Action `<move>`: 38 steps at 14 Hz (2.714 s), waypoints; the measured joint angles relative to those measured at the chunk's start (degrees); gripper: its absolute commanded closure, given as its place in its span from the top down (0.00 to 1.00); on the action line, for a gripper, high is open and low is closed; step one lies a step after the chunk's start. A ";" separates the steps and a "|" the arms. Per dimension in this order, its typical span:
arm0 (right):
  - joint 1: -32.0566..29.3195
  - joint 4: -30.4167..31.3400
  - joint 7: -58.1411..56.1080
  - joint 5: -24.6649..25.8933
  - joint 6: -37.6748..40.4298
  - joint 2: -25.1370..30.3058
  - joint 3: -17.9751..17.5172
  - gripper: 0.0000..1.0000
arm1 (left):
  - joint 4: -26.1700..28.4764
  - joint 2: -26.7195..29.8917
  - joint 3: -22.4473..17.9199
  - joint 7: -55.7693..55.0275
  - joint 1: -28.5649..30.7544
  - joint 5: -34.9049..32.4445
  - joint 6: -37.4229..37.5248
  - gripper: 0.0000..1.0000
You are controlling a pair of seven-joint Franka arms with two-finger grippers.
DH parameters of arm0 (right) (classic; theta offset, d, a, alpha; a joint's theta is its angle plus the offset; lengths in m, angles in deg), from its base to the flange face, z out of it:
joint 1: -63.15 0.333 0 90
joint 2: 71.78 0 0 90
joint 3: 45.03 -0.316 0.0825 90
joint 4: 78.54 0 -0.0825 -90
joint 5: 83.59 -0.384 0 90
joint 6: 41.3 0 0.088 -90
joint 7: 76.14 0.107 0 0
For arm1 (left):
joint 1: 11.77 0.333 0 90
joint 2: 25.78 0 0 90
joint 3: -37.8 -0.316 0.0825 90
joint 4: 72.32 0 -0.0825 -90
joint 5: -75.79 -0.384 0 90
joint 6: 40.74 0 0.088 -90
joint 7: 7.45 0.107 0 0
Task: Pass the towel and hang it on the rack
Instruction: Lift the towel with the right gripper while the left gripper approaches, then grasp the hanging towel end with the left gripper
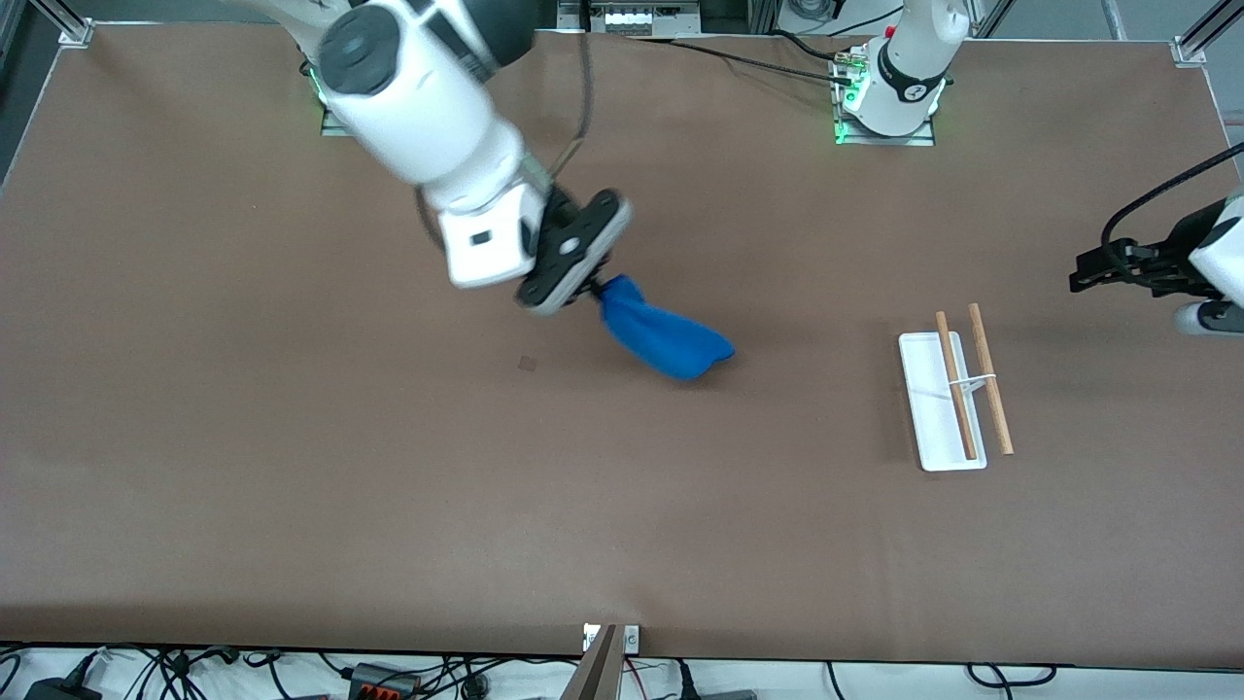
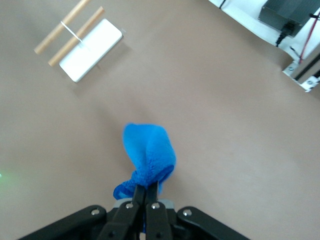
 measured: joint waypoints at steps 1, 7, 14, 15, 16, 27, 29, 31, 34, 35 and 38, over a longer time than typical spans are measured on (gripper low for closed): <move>1.47 0.00 2.51 0.00 -1.71 -0.05 0.00 0.00 | 0.02 -0.94 0.19 0.22 -0.11 0.42 0.57 1.00; 5.67 -0.01 9.99 0.00 -7.91 -1.80 0.01 0.00 | 0.02 -8.21 0.53 16.83 -1.14 15.01 1.25 1.00; 5.85 -0.10 10.82 0.00 -8.81 -2.63 0.05 0.00 | 0.09 -18.93 2.38 46.82 -4.71 35.13 0.95 1.00; 5.85 -0.14 10.82 0.00 -9.11 -2.74 0.06 0.00 | 0.07 -20.55 2.57 49.98 -5.32 36.23 0.88 1.00; 5.85 -0.15 10.82 0.00 -9.24 -2.82 0.06 0.00 | 0.06 -21.87 2.68 53.25 -6.05 37.60 0.53 1.00; 6.41 -0.22 10.82 3.39 -9.53 -2.89 0.14 0.00 | 5.90 -29.28 7.62 94.19 -12.99 65.02 -17.30 1.00; 6.41 -0.23 10.82 3.39 -9.59 -2.89 0.15 0.00 | 5.83 -29.29 7.93 95.50 -14.26 66.27 -18.28 0.90; 6.41 -0.24 10.82 3.43 -9.60 -2.89 0.15 0.00 | 5.40 -29.24 8.07 96.28 -15.37 66.66 -19.51 0.25; 6.42 -0.24 10.82 3.49 -9.61 -2.90 0.16 0.00 | 4.97 -29.22 8.09 97.30 -16.33 69.71 -19.97 0.01; 6.42 -0.24 10.82 3.49 -9.61 -2.92 0.16 0.00 | 4.97 -29.22 8.03 97.32 -16.32 70.08 -20.11 0.01; 6.42 -0.24 10.82 3.49 -9.64 -2.93 0.19 0.00 | 4.94 -29.14 7.36 97.32 -16.02 70.10 -20.34 0.01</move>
